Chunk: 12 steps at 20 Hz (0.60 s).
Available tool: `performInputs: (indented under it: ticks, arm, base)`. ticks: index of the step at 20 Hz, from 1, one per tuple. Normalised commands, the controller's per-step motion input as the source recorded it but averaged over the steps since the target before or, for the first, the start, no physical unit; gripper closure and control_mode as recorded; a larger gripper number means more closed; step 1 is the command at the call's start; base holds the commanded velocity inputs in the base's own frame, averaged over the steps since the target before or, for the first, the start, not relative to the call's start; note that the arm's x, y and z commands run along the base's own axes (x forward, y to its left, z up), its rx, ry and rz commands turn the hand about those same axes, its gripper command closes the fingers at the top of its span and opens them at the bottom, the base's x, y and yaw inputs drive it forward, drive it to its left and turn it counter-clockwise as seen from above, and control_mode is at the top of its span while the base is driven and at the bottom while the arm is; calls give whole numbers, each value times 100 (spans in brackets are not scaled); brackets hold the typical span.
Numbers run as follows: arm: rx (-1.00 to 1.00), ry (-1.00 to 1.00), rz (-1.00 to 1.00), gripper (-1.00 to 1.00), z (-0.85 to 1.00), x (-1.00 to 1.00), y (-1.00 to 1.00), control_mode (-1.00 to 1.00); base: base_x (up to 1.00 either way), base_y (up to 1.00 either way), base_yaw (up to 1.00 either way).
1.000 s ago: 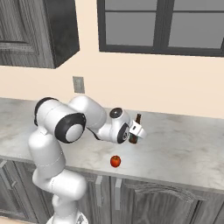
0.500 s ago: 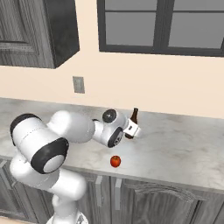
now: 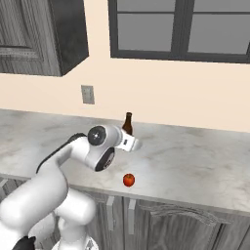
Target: Place the beer on the top shelf of the fridge to keep it out of children's reach, and place the apple and lemon wedge on lower shelves for easy access.
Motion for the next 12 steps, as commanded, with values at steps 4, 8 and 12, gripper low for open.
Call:
performInputs:
  ticks: [4,8,12]
  arm:
    - [0,-2,26,100,100,-75,55,-100]
    - [0,-7,29,100,100,-74,41,-100]
    - [0,-1,25,100,100,-79,54,-100]
  base:
    - [0,0,0]
    - [0,0,0]
    - [0,0,0]
